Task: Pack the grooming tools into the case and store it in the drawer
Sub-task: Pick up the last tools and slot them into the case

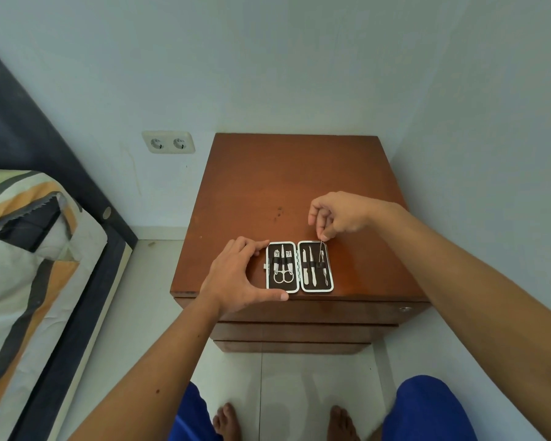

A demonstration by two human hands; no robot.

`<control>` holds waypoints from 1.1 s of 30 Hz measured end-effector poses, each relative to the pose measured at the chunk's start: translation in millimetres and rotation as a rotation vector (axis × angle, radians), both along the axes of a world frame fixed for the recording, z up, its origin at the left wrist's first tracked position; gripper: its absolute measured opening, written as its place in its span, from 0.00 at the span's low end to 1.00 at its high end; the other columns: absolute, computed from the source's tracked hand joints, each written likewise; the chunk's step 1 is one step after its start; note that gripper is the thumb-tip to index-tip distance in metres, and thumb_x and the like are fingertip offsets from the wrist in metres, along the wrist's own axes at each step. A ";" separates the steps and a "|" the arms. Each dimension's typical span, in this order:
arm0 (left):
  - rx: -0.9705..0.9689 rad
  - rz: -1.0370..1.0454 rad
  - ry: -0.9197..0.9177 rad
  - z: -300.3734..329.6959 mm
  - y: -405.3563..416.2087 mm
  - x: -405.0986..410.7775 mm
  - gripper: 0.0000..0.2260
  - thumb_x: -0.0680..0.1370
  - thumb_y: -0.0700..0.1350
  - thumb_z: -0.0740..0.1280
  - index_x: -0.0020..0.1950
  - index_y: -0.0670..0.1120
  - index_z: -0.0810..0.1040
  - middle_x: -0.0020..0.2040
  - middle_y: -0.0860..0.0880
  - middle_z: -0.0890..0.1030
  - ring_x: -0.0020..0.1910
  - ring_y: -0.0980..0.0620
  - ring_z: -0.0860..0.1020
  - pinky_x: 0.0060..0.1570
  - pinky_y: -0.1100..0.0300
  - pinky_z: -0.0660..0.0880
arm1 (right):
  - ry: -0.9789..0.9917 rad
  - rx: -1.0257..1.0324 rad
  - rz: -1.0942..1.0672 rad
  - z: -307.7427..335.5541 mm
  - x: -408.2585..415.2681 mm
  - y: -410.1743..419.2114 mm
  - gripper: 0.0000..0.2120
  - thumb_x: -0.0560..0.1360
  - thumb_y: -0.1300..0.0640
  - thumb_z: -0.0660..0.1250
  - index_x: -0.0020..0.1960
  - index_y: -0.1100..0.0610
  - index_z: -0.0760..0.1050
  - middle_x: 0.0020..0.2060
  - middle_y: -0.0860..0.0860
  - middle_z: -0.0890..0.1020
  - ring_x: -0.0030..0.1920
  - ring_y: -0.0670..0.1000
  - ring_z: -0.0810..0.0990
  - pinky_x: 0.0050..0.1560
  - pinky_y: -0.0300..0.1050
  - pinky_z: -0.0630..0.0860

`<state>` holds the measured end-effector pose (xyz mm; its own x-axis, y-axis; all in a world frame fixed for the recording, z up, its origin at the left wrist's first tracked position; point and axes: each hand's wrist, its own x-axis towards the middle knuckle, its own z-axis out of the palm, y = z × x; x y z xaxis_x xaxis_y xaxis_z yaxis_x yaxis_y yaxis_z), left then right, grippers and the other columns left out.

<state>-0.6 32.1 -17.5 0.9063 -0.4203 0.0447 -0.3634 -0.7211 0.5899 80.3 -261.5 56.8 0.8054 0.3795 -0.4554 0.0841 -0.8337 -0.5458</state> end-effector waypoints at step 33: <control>0.006 -0.004 -0.007 -0.1 0.7 0.4 0.53 0.58 0.80 0.74 0.77 0.56 0.71 0.58 0.63 0.71 0.58 0.61 0.70 0.58 0.58 0.72 | -0.109 -0.025 0.070 -3.0 -4.3 5.1 0.12 0.74 0.65 0.77 0.53 0.54 0.80 0.42 0.47 0.89 0.42 0.44 0.87 0.49 0.41 0.82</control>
